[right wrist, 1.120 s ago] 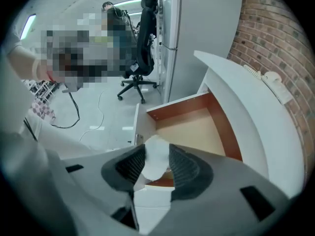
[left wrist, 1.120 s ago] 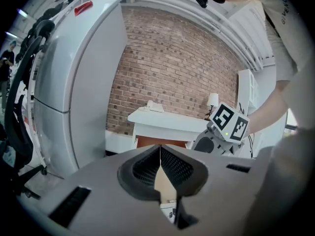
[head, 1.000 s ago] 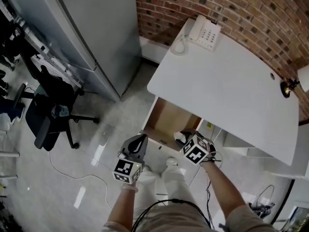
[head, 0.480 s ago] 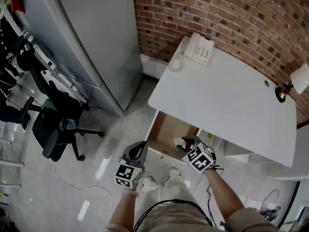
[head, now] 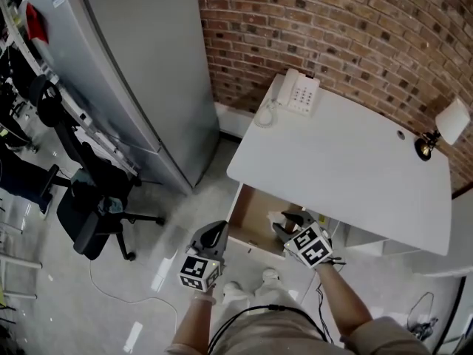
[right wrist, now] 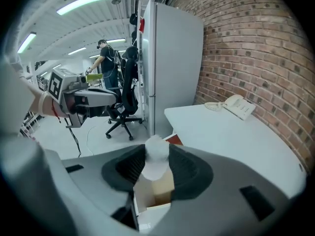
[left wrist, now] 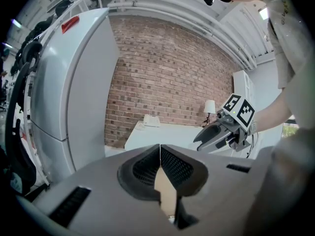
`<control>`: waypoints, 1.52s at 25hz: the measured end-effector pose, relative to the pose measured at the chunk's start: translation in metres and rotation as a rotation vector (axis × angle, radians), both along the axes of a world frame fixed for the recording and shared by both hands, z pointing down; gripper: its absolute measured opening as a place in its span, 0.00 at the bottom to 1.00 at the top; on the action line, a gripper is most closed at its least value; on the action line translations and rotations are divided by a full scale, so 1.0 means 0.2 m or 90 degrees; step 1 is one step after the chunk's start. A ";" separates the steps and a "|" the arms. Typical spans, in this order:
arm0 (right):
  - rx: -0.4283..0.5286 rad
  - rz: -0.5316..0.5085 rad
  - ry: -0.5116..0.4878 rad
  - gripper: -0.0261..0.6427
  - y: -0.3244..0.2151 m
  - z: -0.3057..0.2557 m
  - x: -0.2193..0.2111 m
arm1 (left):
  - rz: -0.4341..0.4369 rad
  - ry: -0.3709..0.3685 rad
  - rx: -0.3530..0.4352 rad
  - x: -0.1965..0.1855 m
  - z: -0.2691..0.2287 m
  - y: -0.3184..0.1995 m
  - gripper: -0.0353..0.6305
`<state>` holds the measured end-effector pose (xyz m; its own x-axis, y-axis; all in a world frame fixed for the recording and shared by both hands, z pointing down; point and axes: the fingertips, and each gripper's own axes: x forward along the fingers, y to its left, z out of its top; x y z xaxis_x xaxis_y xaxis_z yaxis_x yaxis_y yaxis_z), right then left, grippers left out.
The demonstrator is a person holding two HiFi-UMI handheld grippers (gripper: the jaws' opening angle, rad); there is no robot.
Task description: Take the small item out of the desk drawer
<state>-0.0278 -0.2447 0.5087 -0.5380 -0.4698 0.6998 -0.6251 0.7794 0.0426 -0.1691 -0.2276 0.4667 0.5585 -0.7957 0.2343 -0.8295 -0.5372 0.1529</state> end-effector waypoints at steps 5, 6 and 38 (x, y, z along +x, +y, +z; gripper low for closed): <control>0.024 0.023 -0.032 0.27 -0.04 -0.11 0.04 | -0.003 0.001 0.019 0.00 -0.10 -0.02 0.06; 0.027 0.025 -0.037 0.27 -0.04 -0.12 0.04 | -0.004 0.000 0.024 0.00 -0.12 -0.03 0.06; 0.222 0.086 -0.142 0.27 -0.13 -0.78 0.14 | -0.029 -0.027 0.125 -0.17 -0.62 -0.08 0.06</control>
<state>0.0001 -0.2717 0.3535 -0.5749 -0.7348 0.3600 -0.7448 0.6521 0.1417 -0.2036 -0.2428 0.3418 0.5135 -0.8528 0.0953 -0.8572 -0.5148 0.0128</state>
